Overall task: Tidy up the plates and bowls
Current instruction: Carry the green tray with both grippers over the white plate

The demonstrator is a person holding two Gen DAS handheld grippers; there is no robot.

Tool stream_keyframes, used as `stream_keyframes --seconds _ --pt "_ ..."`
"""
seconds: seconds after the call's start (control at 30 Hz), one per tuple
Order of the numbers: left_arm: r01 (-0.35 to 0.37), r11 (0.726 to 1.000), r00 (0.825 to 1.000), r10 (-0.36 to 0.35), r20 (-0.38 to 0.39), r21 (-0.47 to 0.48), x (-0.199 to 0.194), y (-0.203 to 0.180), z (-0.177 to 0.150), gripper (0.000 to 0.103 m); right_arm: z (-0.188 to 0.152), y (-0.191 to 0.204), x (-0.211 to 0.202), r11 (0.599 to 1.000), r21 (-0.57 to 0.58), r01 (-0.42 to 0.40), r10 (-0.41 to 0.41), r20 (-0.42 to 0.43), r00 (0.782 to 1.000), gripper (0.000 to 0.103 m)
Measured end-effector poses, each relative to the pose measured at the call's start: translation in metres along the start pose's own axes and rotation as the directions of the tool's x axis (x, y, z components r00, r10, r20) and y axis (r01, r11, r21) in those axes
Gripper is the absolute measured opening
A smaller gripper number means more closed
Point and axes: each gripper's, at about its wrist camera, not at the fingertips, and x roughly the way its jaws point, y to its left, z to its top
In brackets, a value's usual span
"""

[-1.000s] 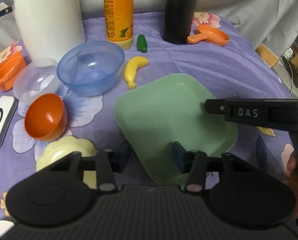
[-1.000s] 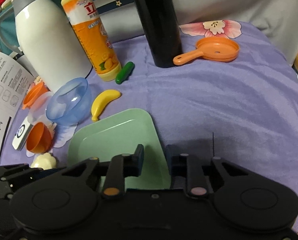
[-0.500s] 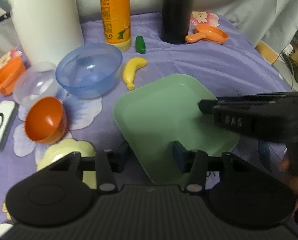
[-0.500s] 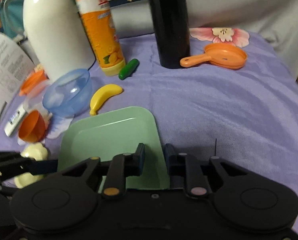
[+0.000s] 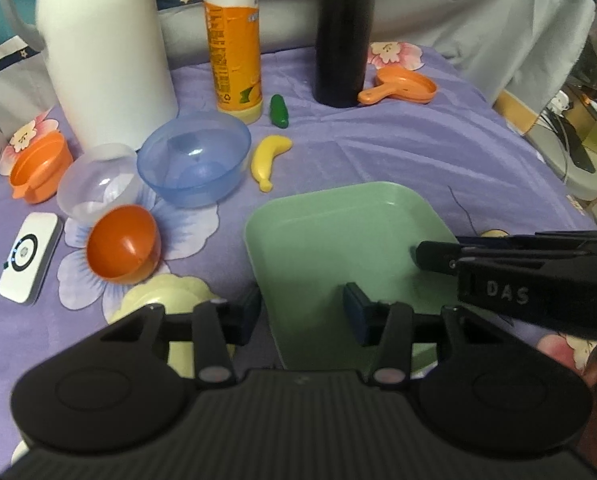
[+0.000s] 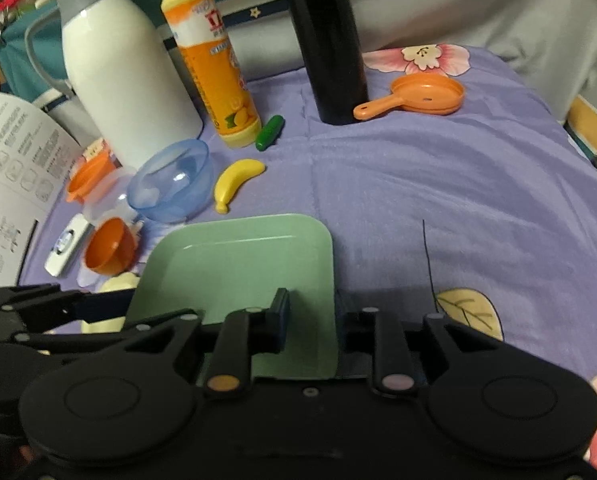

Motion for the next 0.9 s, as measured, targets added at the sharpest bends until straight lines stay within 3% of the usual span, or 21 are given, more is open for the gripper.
stream_keyframes --seconds 0.17,0.5,0.9 --pt "0.001 1.000 1.000 -0.001 0.021 0.005 -0.025 0.008 -0.007 0.044 -0.005 0.009 -0.026 1.000 -0.001 -0.030 0.030 0.011 0.999 0.025" --pt "-0.026 0.999 0.999 0.028 0.035 -0.045 -0.077 0.049 -0.036 0.044 -0.020 0.068 -0.062 0.994 -0.070 -0.087 0.088 0.011 0.996 0.025" --pt "-0.078 0.986 0.997 0.081 0.016 -0.149 -0.129 0.120 -0.094 0.044 -0.047 0.159 -0.067 0.977 -0.147 -0.156 0.145 -0.079 0.986 0.025"
